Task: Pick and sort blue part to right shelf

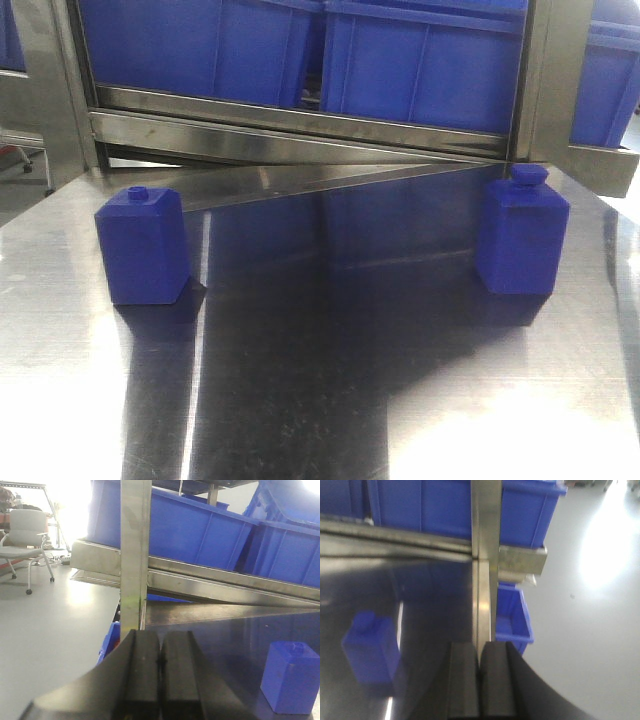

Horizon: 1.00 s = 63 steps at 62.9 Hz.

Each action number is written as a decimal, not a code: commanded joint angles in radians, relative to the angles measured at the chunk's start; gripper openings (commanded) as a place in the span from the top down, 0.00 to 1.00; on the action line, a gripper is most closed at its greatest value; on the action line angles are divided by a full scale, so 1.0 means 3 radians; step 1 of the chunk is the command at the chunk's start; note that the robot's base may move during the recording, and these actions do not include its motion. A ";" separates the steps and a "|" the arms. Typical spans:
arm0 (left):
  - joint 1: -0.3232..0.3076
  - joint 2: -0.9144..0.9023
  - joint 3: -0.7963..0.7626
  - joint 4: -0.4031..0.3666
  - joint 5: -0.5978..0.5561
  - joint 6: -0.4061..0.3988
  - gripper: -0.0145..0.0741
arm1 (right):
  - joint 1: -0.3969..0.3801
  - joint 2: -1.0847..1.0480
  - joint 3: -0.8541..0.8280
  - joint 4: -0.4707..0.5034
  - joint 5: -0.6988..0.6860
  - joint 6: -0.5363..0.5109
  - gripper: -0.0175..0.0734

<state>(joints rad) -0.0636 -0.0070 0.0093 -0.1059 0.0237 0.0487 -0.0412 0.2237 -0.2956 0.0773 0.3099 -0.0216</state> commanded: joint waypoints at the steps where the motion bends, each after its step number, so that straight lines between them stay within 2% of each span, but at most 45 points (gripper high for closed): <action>1: -0.0018 -0.0063 0.0073 -0.0003 -0.0301 -0.0032 0.69 | 0.0004 0.0212 -0.0225 -0.0083 -0.0391 0.0192 0.75; 8: -0.0018 -0.0063 0.0073 -0.0003 -0.0301 -0.0032 0.69 | 0.0004 0.0426 -0.0369 -0.0353 -0.0074 0.0728 0.75; 13: -0.0018 -0.0063 0.0073 -0.0003 -0.0301 -0.0032 0.69 | 0.0004 0.0595 -0.0470 -0.0670 0.0094 0.1109 0.74; 17: -0.0018 -0.0063 0.0073 -0.0003 -0.0301 -0.0032 0.69 | 0.0004 0.0729 -0.0532 -0.0843 0.0131 0.1252 0.70; 34: -0.0018 -0.0063 0.0073 -0.0003 -0.0301 -0.0032 0.69 | 0.0020 0.1213 -0.0725 -0.0977 0.0155 0.1260 0.32; 41: -0.0018 -0.0063 0.0073 -0.0003 -0.0301 -0.0032 0.69 | 0.0190 0.1504 -0.0904 -0.1054 0.0492 0.1260 0.22; 49: -0.0018 -0.0063 0.0073 -0.0003 -0.0301 -0.0032 0.69 | 0.0470 0.1833 -0.1156 -0.1052 0.0877 0.1260 0.20; 57: -0.0018 -0.0063 0.0073 -0.0003 -0.0301 -0.0032 0.69 | 0.0721 0.2204 -0.1454 -0.1017 0.1051 0.1267 0.20; 63: -0.0018 -0.0063 0.0073 -0.0003 -0.0301 -0.0032 0.69 | 0.0865 0.2505 -0.1704 -0.0960 0.1248 0.1395 0.20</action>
<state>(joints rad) -0.0636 -0.0070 0.0093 -0.1059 0.0237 0.0487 0.1858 0.9112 -0.7143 -0.2094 0.6862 0.3695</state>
